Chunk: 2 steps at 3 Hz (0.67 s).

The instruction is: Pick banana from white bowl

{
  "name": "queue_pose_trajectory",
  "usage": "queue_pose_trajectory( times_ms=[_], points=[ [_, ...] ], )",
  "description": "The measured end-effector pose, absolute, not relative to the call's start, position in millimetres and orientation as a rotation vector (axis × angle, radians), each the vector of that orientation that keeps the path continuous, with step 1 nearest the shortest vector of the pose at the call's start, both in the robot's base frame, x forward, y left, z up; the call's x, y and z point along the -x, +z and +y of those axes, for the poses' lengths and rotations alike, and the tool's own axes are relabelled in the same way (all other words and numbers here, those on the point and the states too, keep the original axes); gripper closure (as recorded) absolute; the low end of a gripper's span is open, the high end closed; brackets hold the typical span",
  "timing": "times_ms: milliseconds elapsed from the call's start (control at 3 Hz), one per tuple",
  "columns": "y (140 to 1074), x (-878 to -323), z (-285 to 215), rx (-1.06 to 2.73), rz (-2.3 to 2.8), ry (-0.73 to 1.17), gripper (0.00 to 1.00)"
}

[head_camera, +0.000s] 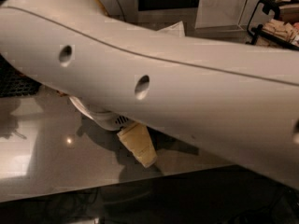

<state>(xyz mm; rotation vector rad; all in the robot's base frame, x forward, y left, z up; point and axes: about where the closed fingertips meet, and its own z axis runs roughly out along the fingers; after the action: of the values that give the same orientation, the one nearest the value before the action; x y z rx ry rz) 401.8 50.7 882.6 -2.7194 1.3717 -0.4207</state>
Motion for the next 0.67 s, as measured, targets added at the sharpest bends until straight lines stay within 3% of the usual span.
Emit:
queue_pose_trajectory(
  times_ms=[333,667],
  points=[
    [929.8,-415.5,70.8,2.539,1.335,-0.574,0.0],
    [929.8,-415.5,70.8,2.539,1.335,-0.574,0.0]
  ],
)
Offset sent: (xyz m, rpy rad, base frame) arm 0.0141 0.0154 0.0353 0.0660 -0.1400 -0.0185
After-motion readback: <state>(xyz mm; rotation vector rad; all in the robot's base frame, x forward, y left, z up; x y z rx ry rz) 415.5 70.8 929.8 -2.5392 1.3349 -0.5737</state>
